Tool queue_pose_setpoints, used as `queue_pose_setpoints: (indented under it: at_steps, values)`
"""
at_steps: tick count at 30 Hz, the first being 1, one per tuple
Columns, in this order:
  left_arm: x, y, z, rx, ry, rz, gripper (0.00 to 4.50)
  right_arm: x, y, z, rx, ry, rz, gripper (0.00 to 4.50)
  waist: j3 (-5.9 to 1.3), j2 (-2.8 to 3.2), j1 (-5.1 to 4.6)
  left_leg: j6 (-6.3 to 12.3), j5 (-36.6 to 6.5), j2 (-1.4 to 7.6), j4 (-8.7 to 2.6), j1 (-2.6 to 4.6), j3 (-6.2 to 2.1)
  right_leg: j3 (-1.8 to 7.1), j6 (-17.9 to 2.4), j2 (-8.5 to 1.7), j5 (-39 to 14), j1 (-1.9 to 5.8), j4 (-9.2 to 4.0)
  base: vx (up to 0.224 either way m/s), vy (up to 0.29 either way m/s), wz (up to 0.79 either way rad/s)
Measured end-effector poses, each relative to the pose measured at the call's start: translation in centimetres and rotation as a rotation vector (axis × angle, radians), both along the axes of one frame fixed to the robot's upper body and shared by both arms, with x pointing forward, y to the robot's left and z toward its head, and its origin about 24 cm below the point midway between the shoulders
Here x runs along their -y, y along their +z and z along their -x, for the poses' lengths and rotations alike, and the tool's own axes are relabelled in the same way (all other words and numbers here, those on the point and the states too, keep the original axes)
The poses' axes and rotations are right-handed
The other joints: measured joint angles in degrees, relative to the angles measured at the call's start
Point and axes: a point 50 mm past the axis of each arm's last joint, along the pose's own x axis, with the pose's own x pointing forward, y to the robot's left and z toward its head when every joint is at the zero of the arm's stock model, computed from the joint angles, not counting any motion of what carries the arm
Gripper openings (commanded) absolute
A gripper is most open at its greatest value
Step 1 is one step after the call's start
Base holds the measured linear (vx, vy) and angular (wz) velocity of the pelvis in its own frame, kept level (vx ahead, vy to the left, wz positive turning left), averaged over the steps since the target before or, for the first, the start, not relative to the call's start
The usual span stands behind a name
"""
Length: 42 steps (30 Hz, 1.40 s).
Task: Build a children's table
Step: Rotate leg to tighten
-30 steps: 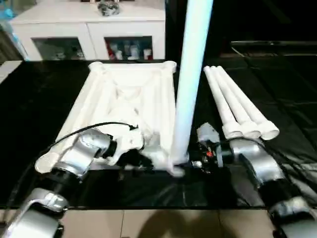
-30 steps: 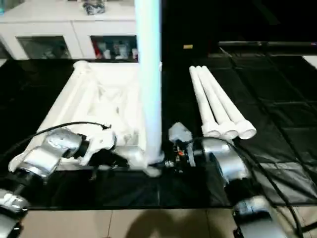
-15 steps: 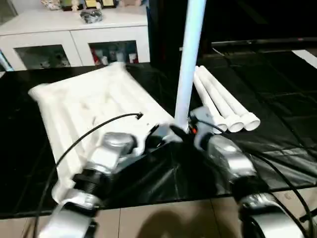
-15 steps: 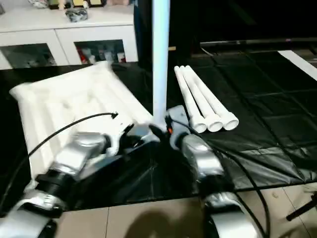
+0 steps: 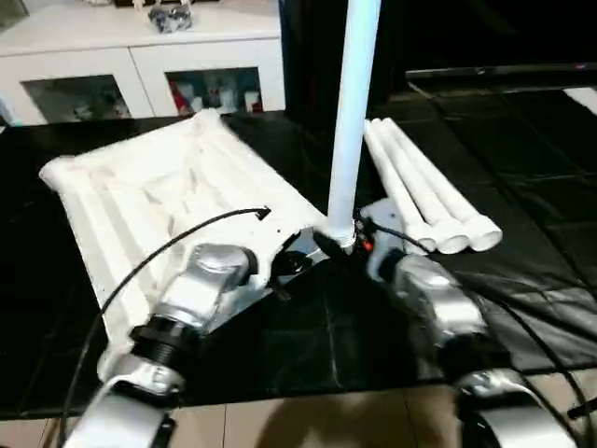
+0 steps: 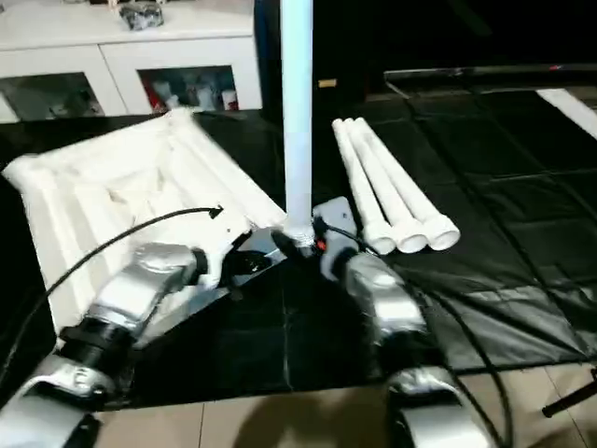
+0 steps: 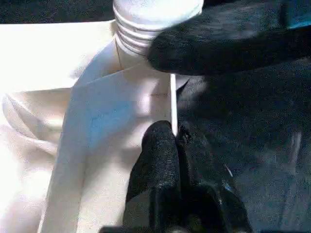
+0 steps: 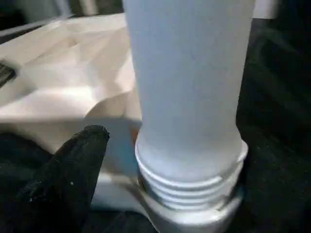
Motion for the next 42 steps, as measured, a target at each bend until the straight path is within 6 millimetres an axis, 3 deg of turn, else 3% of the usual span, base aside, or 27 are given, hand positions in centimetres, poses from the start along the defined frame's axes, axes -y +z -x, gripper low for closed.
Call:
queue_pose_setpoints:
  at_steps: [2, 7, 10, 13, 21, 25, 30, 42]
  values:
    - [-0.6, 0.1, 0.3, 0.008, -0.068, -0.004, 0.00, 1.0, 0.1, 0.5, 0.011, 0.081, 0.012, 4.40, 0.00, 0.00, 0.37, 0.21, 0.07, 0.01, 0.14, -0.23, -0.03, -0.09, -0.01, -0.06, 0.01, -0.31, 0.02, 0.000, 0.000, 0.00]
    - [-1.8, 0.0, 1.3, -0.001, -0.250, -0.033, 0.00, 3.3, 1.2, 1.4, 0.035, 0.277, 0.045, 4.40, 0.02, 0.03, 1.47, 0.41, -0.07, 0.03, 0.55, -0.30, 0.01, -0.10, -0.04, -0.15, 0.02, -0.27, 0.07, 0.000, 0.000, 0.00]
    - [-2.5, 0.0, 1.8, -0.012, -0.352, -0.065, 0.00, 4.1, 2.3, 2.1, 0.038, 0.430, 0.083, 4.40, 0.01, 0.02, 1.76, 0.29, -0.16, 0.05, 0.67, -0.21, 0.04, -0.10, -0.06, -0.18, 0.04, -0.09, 0.10, 0.000, 0.000, 0.00]
    - [-3.0, 0.0, 2.2, -0.021, -0.423, -0.086, 0.00, 4.7, 2.1, 2.9, -0.007, 0.536, 0.105, 4.40, 0.01, 0.01, 1.84, 0.11, -0.25, 0.06, 0.73, -0.18, 0.05, -0.09, -0.12, -0.20, 0.08, -0.01, 0.11, 0.000, 0.000, 0.00]
    - [-3.7, 0.2, 2.8, -0.032, -0.553, -0.123, 0.00, 4.2, 2.1, 3.4, -0.049, 0.717, 0.176, 4.40, 0.02, -0.04, 1.92, 0.11, -0.25, 0.09, 0.81, -0.21, 0.08, -0.09, -0.13, -0.19, 0.08, -0.02, 0.21, 0.000, 0.000, 0.00]
    - [-3.5, 0.2, 3.0, -0.032, -0.606, -0.128, 0.00, 3.4, 2.6, 3.1, -0.025, 0.765, 0.188, 4.40, -0.02, -0.15, 2.72, 0.13, -0.25, 0.12, 0.88, -0.18, 0.09, -0.09, -0.13, -0.19, 0.08, -0.02, 0.23, 0.000, 0.000, 0.00]
    - [-3.4, 0.2, 3.1, -0.031, -0.634, -0.134, 0.00, 2.4, 2.0, 3.3, -0.040, 0.800, 0.192, 4.40, -0.01, -0.19, 2.95, 0.12, -0.26, 0.13, 0.98, -0.19, 0.09, -0.08, -0.13, -0.20, 0.08, -0.03, 0.33, 0.000, 0.000, 0.00]
    - [-3.5, 0.2, 3.2, -0.038, -0.646, -0.138, 0.00, 1.7, 1.4, 3.6, -0.087, 0.839, 0.168, 3.48, -0.01, -0.20, 2.90, 0.10, -0.26, 0.15, 1.04, -0.17, 0.09, -0.07, -0.13, -0.19, 0.08, -0.03, 0.43, 0.000, 0.000, 0.00]
